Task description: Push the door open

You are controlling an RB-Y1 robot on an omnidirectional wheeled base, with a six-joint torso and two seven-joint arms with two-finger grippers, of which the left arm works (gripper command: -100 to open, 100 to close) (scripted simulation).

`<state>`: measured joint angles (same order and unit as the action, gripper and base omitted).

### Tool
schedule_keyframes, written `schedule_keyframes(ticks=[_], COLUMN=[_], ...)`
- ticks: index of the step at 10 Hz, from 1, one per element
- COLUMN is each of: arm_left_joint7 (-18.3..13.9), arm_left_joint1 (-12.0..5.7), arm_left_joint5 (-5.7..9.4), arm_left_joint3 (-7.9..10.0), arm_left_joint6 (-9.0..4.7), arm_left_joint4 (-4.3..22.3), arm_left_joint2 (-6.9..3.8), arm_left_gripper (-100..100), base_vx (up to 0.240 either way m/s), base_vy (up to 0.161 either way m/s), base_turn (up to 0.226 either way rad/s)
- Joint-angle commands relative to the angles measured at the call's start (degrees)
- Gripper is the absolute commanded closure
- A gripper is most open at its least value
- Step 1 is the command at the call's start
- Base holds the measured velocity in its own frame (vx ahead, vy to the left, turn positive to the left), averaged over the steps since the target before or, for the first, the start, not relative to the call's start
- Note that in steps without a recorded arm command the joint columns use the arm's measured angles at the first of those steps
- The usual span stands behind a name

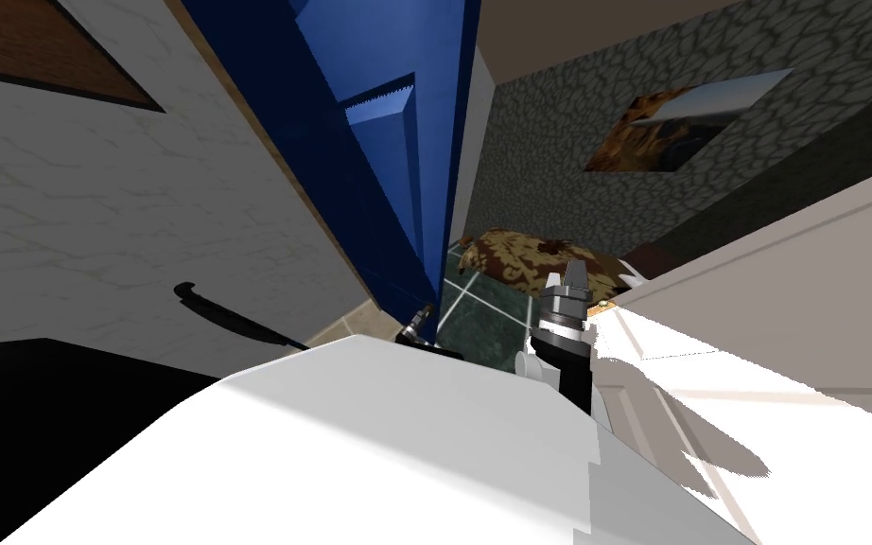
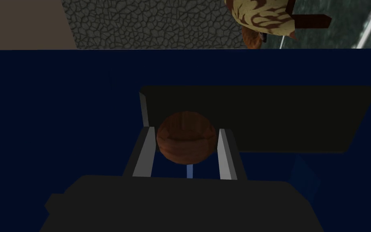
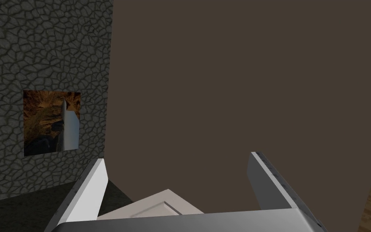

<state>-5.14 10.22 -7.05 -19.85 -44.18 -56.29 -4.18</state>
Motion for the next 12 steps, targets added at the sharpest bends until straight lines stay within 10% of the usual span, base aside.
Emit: schedule_keyframes(ticks=[1, 6, 7, 12], arm_left_joint7=[0.4, 1.6, 1.2, 0.7], arm_left_joint1=[-0.34, -1.76, -0.34, 1.1], arm_left_joint5=[0.76, 2.27, 1.84, 1.73], arm_left_joint3=[1.9, 5.53, 4.29, 3.46], arm_left_joint6=[0.52, 1.01, 1.35, 1.65], arm_left_joint4=[-0.6, 0.6, -1.0, -2.7], arm_left_joint2=[-0.43, 0.13, -0.11, 0.12], arm_left_gripper=[100, 100, -100, -100], base_vx=[0.175, 0.133, -0.033, -0.212], base_vy=[-0.105, -0.107, -0.034, 0.016], base_turn=[0.062, 0.071, 0.069, 0.021])
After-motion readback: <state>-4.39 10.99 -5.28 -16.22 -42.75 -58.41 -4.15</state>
